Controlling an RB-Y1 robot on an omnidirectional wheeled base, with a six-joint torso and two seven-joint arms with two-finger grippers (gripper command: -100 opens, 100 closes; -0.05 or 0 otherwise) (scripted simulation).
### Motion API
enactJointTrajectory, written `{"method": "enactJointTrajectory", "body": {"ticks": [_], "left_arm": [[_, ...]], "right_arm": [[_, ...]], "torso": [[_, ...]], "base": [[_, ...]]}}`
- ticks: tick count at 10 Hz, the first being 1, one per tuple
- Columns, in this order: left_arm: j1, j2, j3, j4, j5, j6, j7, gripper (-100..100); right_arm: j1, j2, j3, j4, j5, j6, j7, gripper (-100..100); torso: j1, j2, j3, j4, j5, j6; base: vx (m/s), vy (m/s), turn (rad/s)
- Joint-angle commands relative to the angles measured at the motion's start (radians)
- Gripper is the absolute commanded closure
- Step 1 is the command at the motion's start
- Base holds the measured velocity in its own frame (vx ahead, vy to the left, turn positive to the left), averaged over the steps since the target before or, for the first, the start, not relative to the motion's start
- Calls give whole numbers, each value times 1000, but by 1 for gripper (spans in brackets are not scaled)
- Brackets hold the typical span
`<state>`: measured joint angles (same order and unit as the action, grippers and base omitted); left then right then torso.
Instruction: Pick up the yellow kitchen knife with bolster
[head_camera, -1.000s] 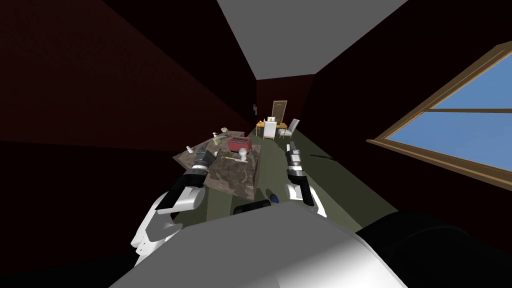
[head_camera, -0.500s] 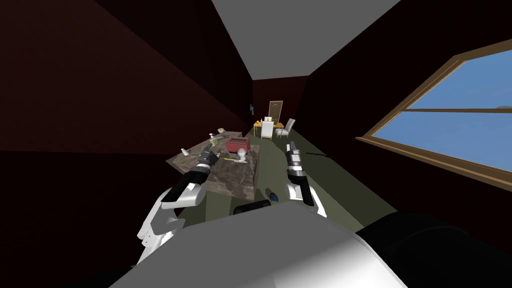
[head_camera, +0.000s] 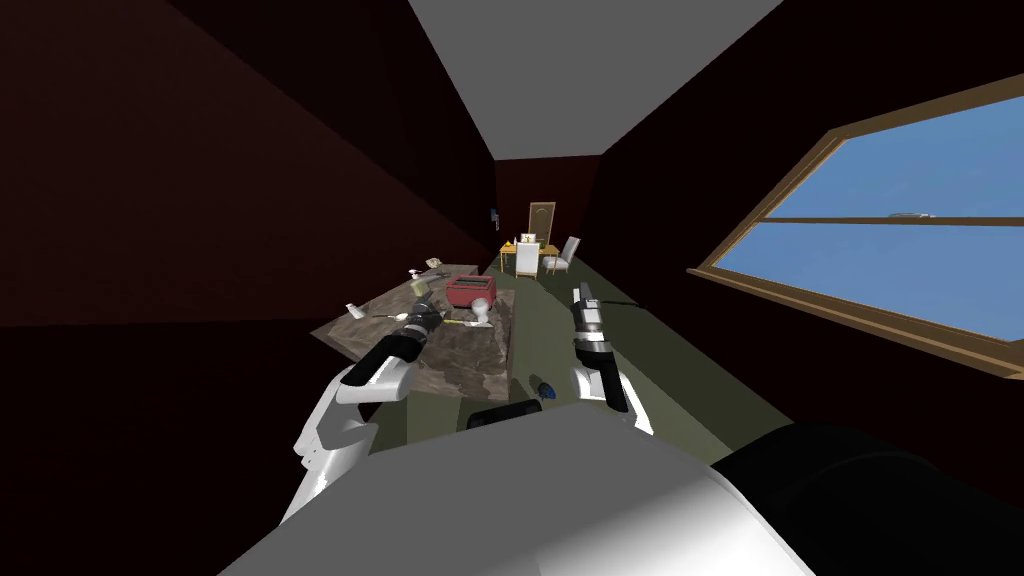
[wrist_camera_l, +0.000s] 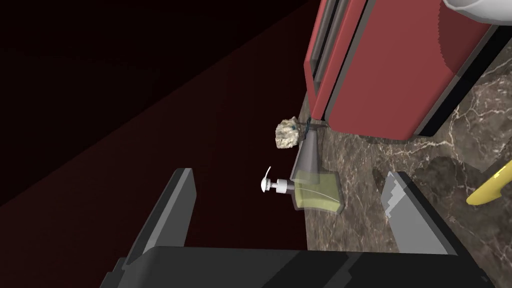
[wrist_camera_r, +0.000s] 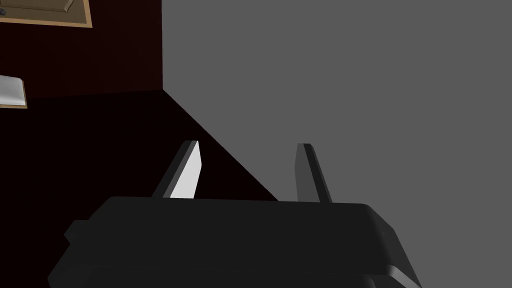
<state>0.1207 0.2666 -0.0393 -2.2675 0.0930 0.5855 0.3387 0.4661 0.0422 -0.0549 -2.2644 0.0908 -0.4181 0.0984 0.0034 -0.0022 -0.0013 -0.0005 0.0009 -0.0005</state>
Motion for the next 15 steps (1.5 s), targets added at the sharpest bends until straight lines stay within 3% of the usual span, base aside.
{"method": "enactJointTrajectory", "body": {"ticks": [1,15], "left_arm": [[-3,-6,-11,5,-6,50,3,-100],[-155,22,-93,170,-24,420,66,-100]], "right_arm": [[0,0,0,0,0,0,0,0],[0,0,0,0,0,0,0,0]], "torso": [[0,0,0,0,0,0],[-1,0,0,0,0,-1]], "base": [[11,53,-107],[9,49,-119]]}}
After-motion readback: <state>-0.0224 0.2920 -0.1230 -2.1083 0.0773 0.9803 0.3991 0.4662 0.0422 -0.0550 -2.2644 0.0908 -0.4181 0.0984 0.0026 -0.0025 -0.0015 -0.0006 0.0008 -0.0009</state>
